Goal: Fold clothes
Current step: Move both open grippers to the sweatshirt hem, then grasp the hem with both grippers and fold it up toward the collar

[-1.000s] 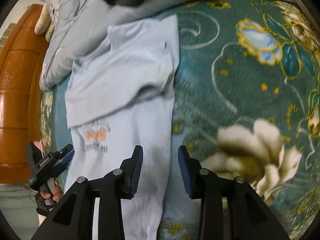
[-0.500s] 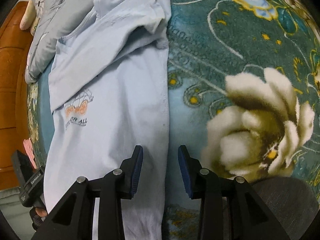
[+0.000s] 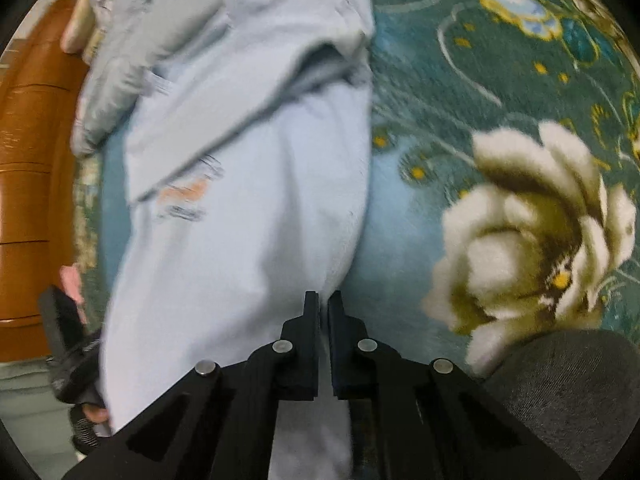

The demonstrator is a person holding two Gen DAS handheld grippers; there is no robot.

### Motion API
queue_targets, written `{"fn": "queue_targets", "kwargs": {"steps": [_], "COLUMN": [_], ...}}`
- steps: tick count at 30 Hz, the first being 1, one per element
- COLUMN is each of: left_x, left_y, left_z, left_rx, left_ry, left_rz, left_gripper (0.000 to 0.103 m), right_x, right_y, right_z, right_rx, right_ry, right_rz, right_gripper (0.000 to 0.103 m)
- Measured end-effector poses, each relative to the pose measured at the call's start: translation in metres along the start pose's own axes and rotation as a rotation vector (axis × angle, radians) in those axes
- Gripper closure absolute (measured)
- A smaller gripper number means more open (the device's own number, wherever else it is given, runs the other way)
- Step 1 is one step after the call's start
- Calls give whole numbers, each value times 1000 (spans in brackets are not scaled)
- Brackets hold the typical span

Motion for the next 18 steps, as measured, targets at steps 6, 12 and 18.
{"fn": "queue_targets", "kwargs": {"steps": [6,12,18], "left_x": [-51,-68,-56], "left_y": [-5,-12,-19], "left_z": [-34,-47,-47], "left_rx": [-29,-12,-20], "left_ry": [147,192,181], "left_rz": [97,124,113], "left_gripper": [101,101,101], "right_x": [-58,-47,-17], "right_y": [0,-12,9], "right_z": [-16,-31,-14], "right_rx": [10,37,141], "right_ry": [139,90,7], "right_rz": [-100,-105,-47], "right_gripper": [101,100,86]}}
Point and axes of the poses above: each gripper's, at about its wrist camera, not at the fingertips, and x roughly the way its jaws point, y to its right, z to its underside, the point moved 5 cm from there along x, roughly the way its jaws point, and after that the axes turned 12 degrees about -y, right-handed, at the moved point
